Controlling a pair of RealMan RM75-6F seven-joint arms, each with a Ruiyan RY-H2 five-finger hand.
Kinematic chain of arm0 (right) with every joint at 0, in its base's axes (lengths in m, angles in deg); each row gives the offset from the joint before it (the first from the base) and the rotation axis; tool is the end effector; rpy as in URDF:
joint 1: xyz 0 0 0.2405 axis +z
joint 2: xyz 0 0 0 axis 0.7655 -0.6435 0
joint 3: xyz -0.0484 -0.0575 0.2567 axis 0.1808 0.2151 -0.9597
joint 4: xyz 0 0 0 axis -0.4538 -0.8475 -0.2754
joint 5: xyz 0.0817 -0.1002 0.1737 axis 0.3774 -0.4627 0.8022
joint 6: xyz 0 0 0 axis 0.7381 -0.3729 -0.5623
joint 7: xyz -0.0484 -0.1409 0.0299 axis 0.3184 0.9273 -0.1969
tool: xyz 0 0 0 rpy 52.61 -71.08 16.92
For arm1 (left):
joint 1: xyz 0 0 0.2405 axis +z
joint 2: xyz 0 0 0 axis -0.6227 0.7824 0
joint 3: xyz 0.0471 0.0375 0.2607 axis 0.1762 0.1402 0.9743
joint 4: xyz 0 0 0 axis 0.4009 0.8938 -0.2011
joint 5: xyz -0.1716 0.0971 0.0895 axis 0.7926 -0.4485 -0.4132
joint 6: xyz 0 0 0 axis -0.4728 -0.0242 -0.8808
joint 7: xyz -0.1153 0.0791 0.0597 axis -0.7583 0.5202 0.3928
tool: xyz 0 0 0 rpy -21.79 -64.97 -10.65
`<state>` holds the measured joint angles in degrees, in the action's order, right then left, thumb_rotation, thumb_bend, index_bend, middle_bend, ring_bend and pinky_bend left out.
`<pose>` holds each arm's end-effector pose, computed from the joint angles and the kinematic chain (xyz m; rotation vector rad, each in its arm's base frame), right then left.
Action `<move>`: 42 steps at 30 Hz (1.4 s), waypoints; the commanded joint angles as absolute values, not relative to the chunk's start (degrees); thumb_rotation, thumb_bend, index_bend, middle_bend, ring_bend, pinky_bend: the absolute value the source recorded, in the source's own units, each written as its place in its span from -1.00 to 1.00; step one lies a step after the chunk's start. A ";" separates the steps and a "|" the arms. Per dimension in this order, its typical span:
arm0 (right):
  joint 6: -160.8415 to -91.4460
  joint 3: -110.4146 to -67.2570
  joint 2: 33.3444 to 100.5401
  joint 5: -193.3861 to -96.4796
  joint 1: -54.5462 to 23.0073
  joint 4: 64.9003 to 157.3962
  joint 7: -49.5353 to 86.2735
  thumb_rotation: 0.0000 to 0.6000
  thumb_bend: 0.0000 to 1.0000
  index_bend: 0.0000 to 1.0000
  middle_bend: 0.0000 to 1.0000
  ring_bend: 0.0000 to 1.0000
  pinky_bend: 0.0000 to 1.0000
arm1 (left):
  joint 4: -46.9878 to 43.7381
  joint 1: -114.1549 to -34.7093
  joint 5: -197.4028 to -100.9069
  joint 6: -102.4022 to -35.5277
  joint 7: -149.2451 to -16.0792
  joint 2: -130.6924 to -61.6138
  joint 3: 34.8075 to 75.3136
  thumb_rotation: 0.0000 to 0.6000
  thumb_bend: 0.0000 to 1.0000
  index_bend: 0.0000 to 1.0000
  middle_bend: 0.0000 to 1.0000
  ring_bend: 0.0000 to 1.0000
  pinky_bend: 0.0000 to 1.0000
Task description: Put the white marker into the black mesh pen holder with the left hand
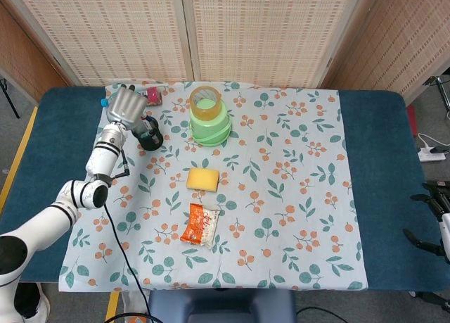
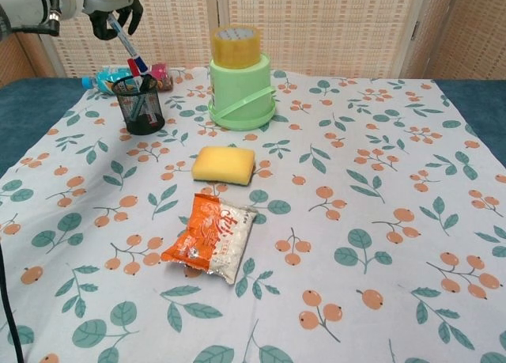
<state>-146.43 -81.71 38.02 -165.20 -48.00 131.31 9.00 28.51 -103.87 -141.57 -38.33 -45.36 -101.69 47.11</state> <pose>-0.3421 -0.1742 0.2144 1.2822 -0.9912 0.8902 -0.1244 0.5571 0.0851 -1.7276 -0.3097 -0.4376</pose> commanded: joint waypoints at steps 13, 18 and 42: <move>-144.44 -82.16 38.54 -164.21 -47.26 131.52 10.33 1.00 -0.74 -0.39 -0.75 -0.72 -1.00 | 37.21 -105.63 -151.76 -34.58 -57.27 -103.55 51.92 1.00 -0.16 -0.82 -0.99 -1.00 -0.51; -144.73 -82.13 38.45 -164.65 -47.44 131.43 9.57 1.00 -0.74 -0.39 -0.75 -0.72 -1.00 | 28.81 -106.25 -152.60 -38.90 -56.59 -97.31 50.30 1.00 -0.16 -0.91 -1.00 -1.00 -0.64; -148.14 -79.54 37.88 -173.75 -47.82 133.32 8.88 1.00 -0.74 -0.39 -0.75 -0.74 -1.00 | -11.87 -51.01 -157.52 -90.16 -77.35 -79.38 65.49 1.00 -0.16 -0.65 -0.81 -1.00 -0.69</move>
<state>-147.97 -79.64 37.86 -173.54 -47.70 133.17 8.68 -26.10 -63.30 -155.82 -84.82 -66.22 -78.15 60.01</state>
